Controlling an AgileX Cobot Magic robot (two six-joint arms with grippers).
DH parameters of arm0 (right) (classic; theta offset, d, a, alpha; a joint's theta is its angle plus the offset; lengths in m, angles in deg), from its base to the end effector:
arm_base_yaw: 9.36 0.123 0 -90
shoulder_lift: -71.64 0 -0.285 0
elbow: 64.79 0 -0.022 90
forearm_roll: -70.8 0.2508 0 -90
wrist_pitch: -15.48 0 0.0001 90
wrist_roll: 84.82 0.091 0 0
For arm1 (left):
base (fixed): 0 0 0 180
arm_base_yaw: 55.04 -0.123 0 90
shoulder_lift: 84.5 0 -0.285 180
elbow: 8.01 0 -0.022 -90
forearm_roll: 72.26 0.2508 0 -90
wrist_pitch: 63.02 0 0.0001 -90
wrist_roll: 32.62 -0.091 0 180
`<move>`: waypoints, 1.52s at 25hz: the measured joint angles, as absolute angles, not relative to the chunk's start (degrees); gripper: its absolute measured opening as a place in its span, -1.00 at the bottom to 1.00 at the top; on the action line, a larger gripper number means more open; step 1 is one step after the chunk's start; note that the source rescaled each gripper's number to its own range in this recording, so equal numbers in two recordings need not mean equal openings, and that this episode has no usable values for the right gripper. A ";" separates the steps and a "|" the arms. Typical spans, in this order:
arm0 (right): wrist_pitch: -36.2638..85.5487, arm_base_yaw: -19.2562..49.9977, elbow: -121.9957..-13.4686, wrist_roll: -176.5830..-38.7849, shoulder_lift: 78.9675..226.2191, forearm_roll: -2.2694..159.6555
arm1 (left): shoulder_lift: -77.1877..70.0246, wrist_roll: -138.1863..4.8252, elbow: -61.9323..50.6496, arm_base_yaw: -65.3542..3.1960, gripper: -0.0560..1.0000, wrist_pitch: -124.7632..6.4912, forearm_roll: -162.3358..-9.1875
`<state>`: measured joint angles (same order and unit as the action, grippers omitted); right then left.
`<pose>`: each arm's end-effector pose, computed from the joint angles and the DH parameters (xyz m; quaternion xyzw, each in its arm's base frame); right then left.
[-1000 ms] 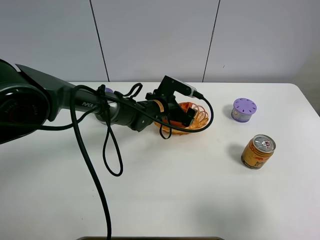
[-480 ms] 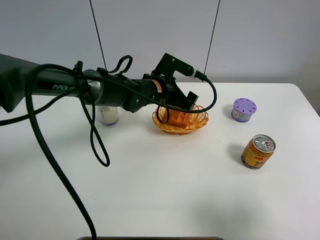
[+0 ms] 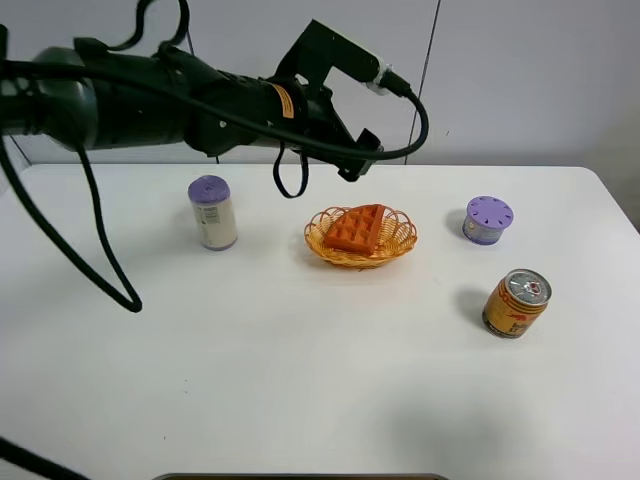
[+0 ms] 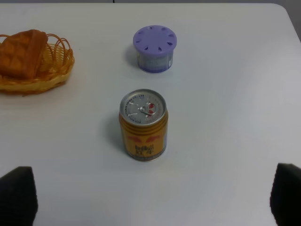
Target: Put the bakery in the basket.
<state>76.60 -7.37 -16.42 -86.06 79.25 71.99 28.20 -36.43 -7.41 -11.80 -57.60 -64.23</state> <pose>-0.0060 0.0014 0.2778 -0.0245 0.8527 0.0138 0.5216 0.3150 -0.2946 0.2699 0.3919 0.7596 -0.1352 0.5011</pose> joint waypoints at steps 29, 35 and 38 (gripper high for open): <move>76.60 -7.37 -16.42 -86.06 79.25 71.99 | -3.00 -36.43 -7.41 -29.57 0.96 -11.02 -57.35; 76.60 -7.37 -16.42 -86.06 79.25 71.99 | -9.96 -36.43 -7.41 -34.09 0.96 -4.83 -55.72; 76.60 -7.37 -16.42 -86.06 79.25 71.99 | -13.92 -36.43 -7.41 -36.31 0.96 -1.74 -55.02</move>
<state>76.60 -7.37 -16.42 -86.06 79.25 71.99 -13.92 -36.43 -7.41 -36.31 -1.74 -55.02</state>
